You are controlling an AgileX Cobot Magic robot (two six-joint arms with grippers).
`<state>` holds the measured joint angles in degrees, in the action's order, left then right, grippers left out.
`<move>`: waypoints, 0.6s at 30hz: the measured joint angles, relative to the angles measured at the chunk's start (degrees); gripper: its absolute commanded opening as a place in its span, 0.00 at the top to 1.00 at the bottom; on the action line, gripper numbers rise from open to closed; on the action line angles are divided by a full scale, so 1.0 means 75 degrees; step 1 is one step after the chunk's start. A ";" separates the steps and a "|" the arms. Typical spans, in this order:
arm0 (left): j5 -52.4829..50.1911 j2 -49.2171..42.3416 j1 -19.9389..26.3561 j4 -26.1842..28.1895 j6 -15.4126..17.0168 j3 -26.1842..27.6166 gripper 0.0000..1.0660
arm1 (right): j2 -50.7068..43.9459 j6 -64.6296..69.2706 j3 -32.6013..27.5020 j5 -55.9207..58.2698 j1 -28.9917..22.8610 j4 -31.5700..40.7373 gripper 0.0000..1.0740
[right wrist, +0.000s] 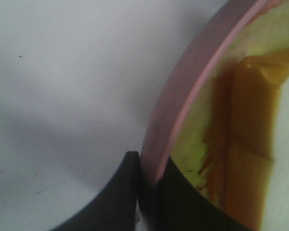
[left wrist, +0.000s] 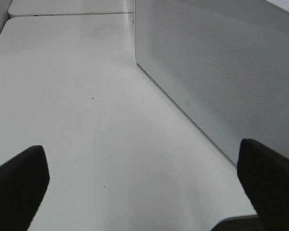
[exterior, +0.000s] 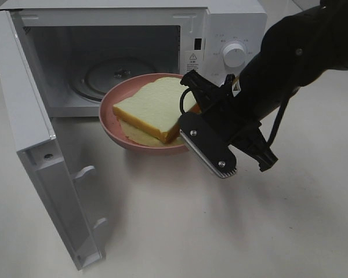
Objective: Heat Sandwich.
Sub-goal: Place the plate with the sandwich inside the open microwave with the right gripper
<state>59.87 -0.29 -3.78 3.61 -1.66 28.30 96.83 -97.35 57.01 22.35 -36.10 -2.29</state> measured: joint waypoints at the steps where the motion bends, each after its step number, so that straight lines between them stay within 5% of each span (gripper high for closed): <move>1: 0.0000 0.0000 0.0000 0.0000 0.0000 0.0000 0.06 | 0.0153 0.0000 0.0145 0.0000 0.0000 0.0000 1.00; 18: 0.0000 0.0000 0.0000 0.0000 0.0000 0.0000 0.06 | 0.1085 -0.0008 0.1039 -0.0222 -0.0023 0.0023 1.00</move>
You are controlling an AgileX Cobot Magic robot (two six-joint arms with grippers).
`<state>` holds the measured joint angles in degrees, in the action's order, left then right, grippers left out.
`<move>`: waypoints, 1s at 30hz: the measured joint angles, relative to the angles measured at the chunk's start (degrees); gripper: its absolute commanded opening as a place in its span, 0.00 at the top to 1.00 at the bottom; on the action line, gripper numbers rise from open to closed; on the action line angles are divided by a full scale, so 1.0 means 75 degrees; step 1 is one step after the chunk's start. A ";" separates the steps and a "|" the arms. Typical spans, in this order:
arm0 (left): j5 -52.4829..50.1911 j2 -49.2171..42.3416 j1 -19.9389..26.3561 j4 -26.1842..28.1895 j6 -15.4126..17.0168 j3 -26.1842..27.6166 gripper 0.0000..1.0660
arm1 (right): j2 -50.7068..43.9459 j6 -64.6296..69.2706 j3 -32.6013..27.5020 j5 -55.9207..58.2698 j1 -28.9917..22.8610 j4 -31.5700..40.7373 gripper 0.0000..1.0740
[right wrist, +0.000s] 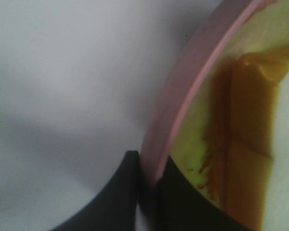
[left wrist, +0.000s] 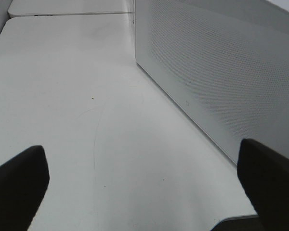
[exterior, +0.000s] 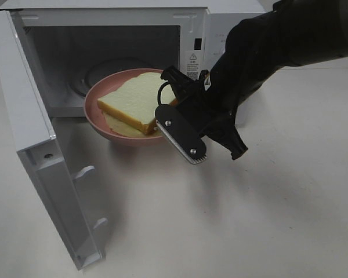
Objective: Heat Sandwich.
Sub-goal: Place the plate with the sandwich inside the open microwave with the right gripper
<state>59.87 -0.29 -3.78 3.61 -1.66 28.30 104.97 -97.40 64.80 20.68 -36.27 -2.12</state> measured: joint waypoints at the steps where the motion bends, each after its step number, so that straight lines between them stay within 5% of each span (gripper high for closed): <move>1: 0.0000 0.0000 0.0000 0.0000 0.0000 0.0000 0.06 | 0.0000 0.0000 0.0000 0.0000 0.0000 0.0000 1.00; 30: 0.0000 0.0000 0.0000 0.0000 0.0000 0.0000 0.06 | 0.1681 0.0756 0.2116 -0.0076 -0.0130 -0.0099 1.00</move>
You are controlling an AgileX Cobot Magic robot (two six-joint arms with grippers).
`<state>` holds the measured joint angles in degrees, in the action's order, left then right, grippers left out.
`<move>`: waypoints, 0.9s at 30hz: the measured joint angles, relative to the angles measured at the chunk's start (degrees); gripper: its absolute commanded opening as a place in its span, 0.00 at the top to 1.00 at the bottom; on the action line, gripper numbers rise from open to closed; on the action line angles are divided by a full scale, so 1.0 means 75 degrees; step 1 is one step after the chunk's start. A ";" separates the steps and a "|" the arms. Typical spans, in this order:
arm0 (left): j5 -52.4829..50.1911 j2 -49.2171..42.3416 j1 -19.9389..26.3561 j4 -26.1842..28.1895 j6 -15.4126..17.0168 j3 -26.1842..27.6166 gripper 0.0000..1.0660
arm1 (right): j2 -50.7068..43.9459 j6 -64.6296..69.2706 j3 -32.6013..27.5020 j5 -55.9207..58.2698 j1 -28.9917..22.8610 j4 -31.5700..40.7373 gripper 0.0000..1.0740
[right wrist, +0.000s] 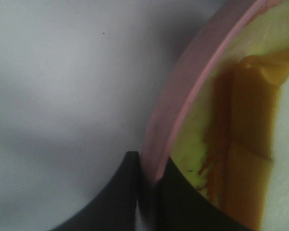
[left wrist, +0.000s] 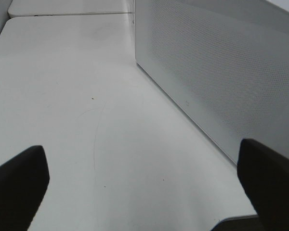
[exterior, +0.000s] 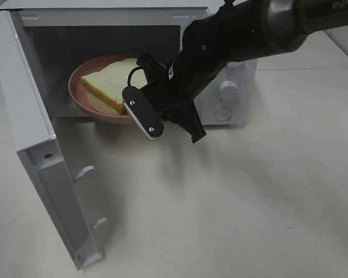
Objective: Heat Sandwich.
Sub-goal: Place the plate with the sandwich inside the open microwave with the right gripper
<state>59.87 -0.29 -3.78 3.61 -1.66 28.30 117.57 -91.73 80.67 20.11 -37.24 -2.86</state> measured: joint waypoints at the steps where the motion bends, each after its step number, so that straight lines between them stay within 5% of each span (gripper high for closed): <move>1: 0.0000 0.0000 0.0000 0.0000 0.0000 0.0000 0.06 | 0.0069 0.0138 0.0099 0.0076 0.0000 -0.0061 1.00; 9: 0.0000 0.0000 0.0000 0.0000 0.0000 0.0000 0.06 | 0.0726 0.1276 0.1383 0.0733 -0.0008 -0.0817 1.00; 27: 0.0000 0.0000 0.0000 0.0000 0.0000 0.0000 0.06 | 0.1979 0.1581 0.3316 0.1283 -0.0015 -0.0947 0.99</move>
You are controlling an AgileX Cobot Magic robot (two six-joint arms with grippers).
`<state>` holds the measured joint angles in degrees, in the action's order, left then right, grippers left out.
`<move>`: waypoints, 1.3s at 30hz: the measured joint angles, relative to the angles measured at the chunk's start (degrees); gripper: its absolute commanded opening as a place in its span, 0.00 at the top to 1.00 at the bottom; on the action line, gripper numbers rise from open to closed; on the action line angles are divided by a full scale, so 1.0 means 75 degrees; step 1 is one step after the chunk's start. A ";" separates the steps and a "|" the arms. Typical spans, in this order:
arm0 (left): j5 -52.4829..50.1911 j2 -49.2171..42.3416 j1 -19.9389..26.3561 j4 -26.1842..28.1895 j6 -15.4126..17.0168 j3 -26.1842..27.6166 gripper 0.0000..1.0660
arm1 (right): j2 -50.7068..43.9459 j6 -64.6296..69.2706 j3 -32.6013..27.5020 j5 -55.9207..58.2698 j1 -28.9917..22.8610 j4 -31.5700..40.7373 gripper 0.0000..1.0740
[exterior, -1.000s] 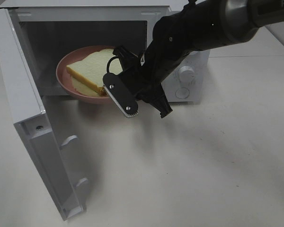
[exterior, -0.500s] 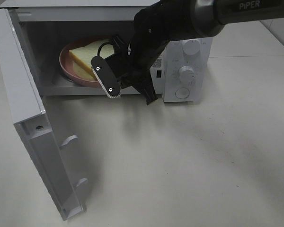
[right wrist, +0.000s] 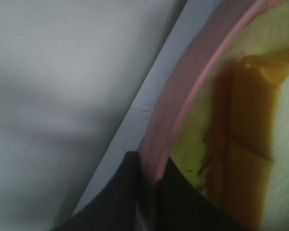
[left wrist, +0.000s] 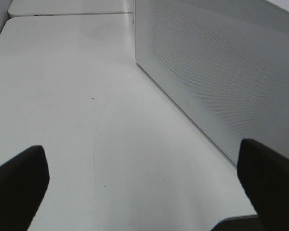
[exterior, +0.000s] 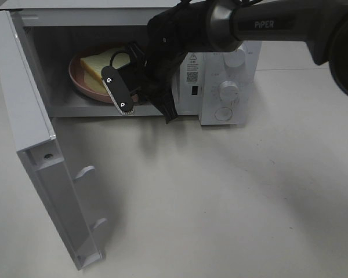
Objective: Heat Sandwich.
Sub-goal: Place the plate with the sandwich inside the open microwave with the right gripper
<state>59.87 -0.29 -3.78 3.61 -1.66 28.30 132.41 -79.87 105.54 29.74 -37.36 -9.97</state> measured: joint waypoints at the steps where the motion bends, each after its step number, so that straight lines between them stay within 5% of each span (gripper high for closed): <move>1: 0.0000 0.0000 0.0000 0.0000 0.0000 0.0000 0.06 | 0.0168 0.0084 0.0260 0.0084 0.0000 -0.0076 0.99; 32: 0.0000 0.0000 0.0000 0.0000 0.0000 0.0000 0.06 | 0.1665 0.0290 0.2781 0.0894 0.0000 -0.0306 0.98; 39: 0.0000 0.0000 0.0000 0.0000 0.0000 0.0000 0.06 | 0.1895 0.0917 0.3125 0.0856 0.0000 -0.0306 0.86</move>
<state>59.87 -0.29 -3.78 3.61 -1.66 28.30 146.62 -72.99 128.97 36.15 -37.36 -12.26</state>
